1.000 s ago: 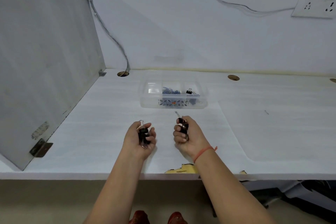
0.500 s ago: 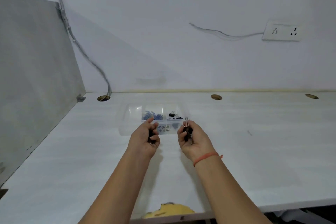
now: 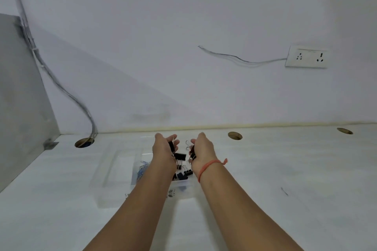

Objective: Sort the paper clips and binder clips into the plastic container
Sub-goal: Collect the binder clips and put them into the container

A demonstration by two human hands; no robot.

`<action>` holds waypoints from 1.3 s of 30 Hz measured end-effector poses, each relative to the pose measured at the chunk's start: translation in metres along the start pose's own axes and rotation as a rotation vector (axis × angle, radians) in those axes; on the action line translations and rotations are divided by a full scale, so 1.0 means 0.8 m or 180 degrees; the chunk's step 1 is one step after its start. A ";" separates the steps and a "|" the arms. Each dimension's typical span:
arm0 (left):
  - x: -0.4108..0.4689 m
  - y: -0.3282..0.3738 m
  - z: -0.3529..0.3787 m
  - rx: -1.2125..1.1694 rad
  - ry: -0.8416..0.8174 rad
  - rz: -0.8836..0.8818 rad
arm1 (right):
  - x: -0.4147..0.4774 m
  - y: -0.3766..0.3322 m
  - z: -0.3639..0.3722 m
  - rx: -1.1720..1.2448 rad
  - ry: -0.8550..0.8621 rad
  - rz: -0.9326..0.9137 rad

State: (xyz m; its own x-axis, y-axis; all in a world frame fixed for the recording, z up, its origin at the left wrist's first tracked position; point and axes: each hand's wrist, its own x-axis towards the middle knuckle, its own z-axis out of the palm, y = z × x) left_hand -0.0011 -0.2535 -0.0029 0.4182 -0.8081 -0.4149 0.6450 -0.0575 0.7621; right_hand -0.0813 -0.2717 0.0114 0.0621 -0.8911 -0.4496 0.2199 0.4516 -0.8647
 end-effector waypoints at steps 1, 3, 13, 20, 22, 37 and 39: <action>0.003 -0.003 0.002 0.0357 -0.0008 0.0098 | 0.009 0.002 0.001 -0.0363 -0.0012 -0.0071; 0.006 -0.007 0.004 0.0788 -0.0082 0.0217 | 0.021 0.005 0.001 -0.0746 -0.0020 -0.0167; -0.043 -0.027 0.003 0.1042 0.0229 0.0978 | -0.012 0.022 -0.035 0.0155 -0.0021 -0.0352; -0.131 -0.100 -0.016 0.1162 -0.0155 0.0882 | -0.090 0.065 -0.123 0.0252 0.0349 -0.0578; -0.151 -0.127 -0.022 0.1300 -0.0241 0.0765 | -0.111 0.086 -0.156 -0.0019 0.0477 -0.0744; -0.254 -0.228 -0.052 0.2050 -0.0265 0.0678 | -0.182 0.180 -0.325 -0.4049 0.0527 -0.2302; -0.256 -0.227 -0.055 0.1963 -0.0236 0.0645 | -0.183 0.185 -0.326 -0.4317 0.0541 -0.2516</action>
State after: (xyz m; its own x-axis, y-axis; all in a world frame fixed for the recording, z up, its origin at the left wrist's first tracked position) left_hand -0.1760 -0.0518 -0.0780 0.4334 -0.8753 -0.2145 0.0635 -0.2078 0.9761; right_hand -0.3120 -0.0625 -0.1090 0.2322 -0.9384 0.2557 -0.8631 -0.3201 -0.3907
